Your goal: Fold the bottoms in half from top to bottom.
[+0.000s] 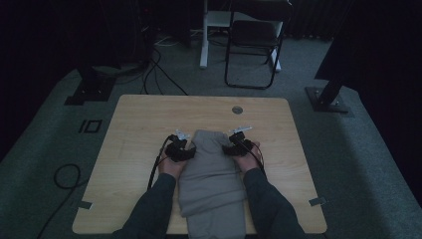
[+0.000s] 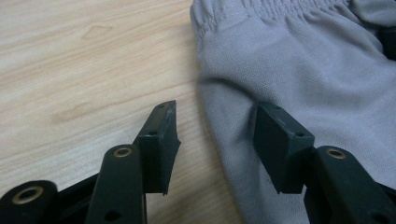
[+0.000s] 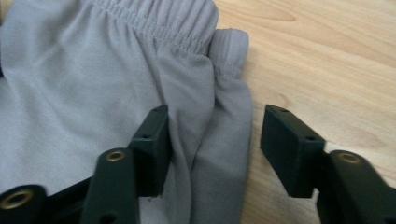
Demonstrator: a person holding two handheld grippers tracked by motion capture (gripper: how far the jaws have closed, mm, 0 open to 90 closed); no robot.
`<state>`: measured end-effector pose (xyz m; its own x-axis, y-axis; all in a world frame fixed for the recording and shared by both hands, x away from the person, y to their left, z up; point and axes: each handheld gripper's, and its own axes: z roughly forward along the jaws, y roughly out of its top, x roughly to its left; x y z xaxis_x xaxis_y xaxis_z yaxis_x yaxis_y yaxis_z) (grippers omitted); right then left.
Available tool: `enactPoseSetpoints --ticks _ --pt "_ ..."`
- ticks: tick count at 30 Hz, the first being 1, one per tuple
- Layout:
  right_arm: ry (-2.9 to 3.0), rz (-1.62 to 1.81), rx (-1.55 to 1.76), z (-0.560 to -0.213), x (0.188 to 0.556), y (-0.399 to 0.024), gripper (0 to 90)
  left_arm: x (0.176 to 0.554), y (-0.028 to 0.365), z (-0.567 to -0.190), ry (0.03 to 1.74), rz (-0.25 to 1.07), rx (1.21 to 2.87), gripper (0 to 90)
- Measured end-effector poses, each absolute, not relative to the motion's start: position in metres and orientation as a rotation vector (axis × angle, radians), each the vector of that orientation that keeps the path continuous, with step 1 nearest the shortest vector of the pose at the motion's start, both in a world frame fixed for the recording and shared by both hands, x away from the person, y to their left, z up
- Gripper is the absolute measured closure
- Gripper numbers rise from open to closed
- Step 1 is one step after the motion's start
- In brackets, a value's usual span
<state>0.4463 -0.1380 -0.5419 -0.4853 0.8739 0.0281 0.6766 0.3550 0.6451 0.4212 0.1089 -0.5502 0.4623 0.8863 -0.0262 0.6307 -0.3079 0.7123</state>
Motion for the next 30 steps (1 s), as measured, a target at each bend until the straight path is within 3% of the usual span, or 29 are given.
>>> enactPoseSetpoints --ticks 4,11,20,30 --pt "2.299 0.834 1.369 -0.54 0.444 -0.133 57.8 0.42 0.108 -0.55 1.249 0.495 2.052 55.6" --pt "2.338 0.872 1.368 -0.539 0.442 -0.128 85.0 0.421 0.106 -0.548 1.223 0.405 2.067 81.0" --pt "2.336 0.976 1.46 -0.538 0.451 -0.139 87.9 0.425 0.11 -0.542 1.242 0.38 2.05 86.4" --pt "2.255 1.088 1.325 -0.489 0.459 -0.144 88.0 0.437 0.115 -0.495 1.198 0.466 1.937 86.5"
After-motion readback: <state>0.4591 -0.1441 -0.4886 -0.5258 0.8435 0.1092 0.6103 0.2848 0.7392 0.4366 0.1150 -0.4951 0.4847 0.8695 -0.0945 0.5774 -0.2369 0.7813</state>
